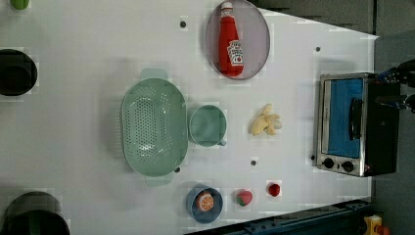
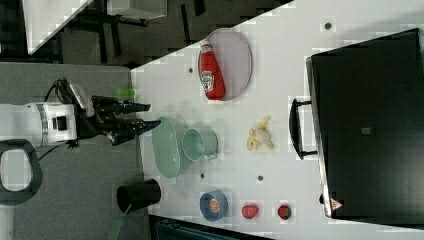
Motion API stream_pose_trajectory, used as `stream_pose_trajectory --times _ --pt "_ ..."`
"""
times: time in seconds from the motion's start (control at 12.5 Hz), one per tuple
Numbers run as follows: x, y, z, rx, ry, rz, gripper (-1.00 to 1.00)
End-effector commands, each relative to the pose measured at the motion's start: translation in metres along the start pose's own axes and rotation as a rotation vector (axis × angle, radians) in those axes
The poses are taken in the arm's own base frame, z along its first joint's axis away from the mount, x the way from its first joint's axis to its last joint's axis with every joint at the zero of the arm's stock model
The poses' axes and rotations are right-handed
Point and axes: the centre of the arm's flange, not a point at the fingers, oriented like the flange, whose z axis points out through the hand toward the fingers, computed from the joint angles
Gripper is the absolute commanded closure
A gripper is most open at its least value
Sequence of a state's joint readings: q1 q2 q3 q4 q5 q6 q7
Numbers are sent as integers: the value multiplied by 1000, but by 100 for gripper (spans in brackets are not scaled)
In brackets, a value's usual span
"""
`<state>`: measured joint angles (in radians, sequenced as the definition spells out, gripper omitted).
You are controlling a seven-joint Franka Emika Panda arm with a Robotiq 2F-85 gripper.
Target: Pick Banana and place it in mug.
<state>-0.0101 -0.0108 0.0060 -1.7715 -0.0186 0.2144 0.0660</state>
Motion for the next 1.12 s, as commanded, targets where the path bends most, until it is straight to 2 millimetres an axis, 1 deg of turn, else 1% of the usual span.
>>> stream_pose_trajectory --times 0.08,0.16,0.24,0.4,0.48,0.56,0.72,0.8,0.88,1.04,1.12 --pt "-49 85 -48 -16 -36 12 -48" --pt "-49 85 -47 -18 -38 12 -68" --pt "-49 86 -43 -23 -43 12 -100" --pt "-49 86 -25 -44 -64 13 -100" --pt "-48 86 -12 -56 -77 13 -100" --pt "-47 84 18 -77 -98 13 -100" --pt "-45 81 57 -92 -116 3 -100" --pt "-42 78 103 -94 -123 -22 -100" --pt "-40 76 136 -89 -124 -58 -100" --pt "-38 73 179 -72 -116 -128 -100" --pt "-38 74 206 -67 -119 -184 -100"
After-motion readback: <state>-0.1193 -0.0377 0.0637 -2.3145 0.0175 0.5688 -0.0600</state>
